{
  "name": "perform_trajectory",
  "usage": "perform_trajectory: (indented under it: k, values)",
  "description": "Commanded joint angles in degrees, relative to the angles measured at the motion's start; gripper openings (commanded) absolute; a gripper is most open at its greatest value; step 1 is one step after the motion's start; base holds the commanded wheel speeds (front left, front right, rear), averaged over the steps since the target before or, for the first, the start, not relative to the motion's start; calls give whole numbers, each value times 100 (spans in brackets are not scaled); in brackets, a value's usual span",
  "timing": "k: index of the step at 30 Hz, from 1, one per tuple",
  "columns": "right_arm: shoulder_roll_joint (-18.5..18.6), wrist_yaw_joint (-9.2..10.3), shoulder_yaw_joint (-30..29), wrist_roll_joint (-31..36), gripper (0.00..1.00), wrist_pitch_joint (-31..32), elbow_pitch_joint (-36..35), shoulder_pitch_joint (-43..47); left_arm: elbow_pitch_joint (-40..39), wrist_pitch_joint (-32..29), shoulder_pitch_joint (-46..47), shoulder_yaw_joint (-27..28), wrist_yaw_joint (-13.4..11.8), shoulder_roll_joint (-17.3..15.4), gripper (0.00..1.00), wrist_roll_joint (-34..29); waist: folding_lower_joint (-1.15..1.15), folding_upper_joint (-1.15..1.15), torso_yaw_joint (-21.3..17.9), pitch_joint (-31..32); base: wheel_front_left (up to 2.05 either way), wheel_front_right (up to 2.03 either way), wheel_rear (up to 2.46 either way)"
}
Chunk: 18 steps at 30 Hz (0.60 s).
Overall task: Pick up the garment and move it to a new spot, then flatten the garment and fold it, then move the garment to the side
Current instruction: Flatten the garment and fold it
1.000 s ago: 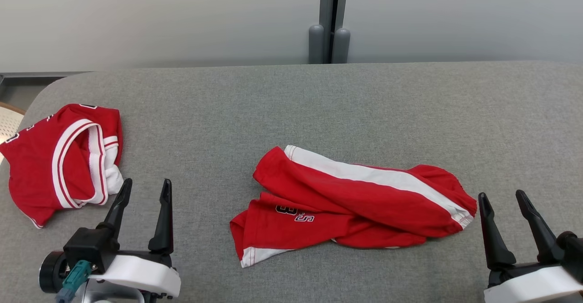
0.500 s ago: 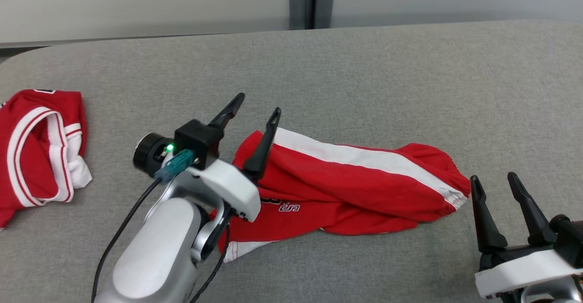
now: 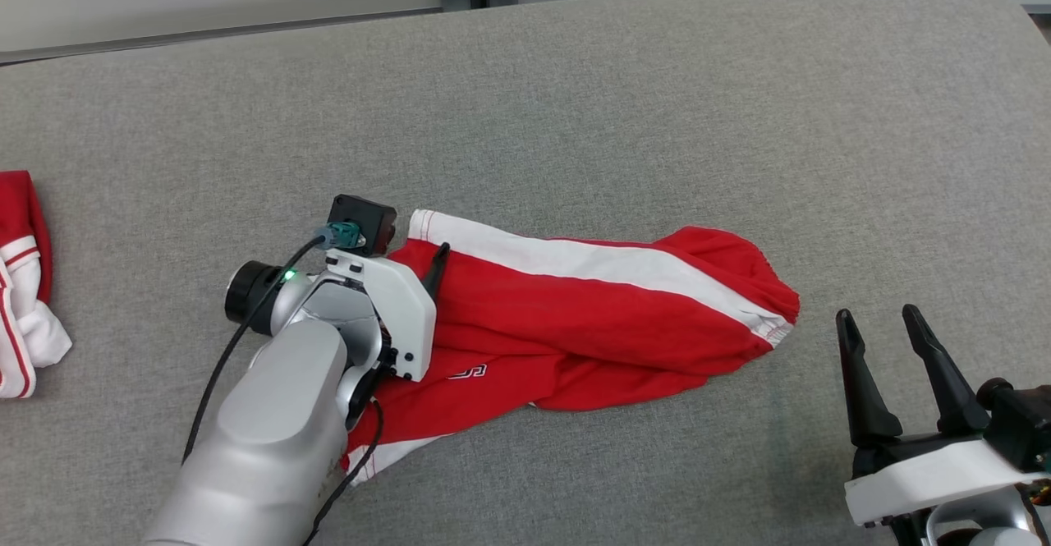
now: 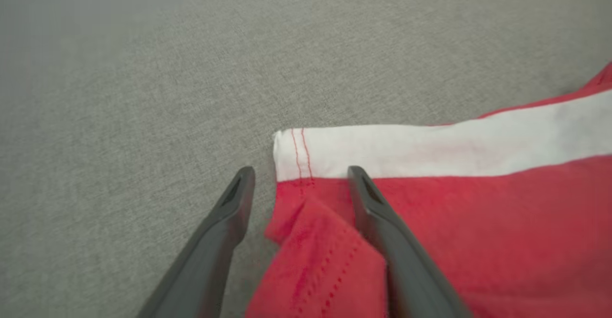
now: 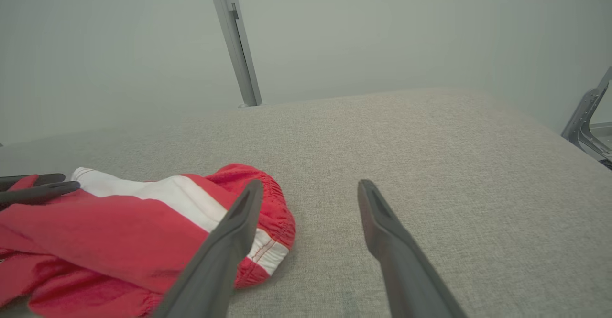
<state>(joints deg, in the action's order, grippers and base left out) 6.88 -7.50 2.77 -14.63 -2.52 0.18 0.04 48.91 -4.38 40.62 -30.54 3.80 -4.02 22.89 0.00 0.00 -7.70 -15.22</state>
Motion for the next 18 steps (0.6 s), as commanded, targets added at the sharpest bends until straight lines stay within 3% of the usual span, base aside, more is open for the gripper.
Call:
perform_trajectory:
  k: [1,8,13,14,15,18]
  values:
    - [-1,2,-9,-37,100,-36,17,14,110,25,141,13,-15,4,100,34,0,0,-13,-17,0,0,0]
    - [-20,2,63,-91,100,18,105,-122,945,238,634,-109,72,70,100,130,0,0,-120,-120,0,0,0]
    - [6,2,120,-122,100,15,173,-147,1388,-31,848,-272,177,90,100,221,0,0,-213,-155,0,0,0]
    - [11,2,100,-119,100,9,179,-147,1432,-46,870,-296,182,94,66,259,0,0,-220,-163,0,0,0]
    - [12,2,75,-121,100,16,189,-143,1445,-7,913,-321,201,97,3,265,0,0,-219,-172,0,0,0]
    - [52,2,34,-130,100,50,245,-139,1391,93,1014,-417,240,94,0,359,0,0,-190,-181,0,0,0]
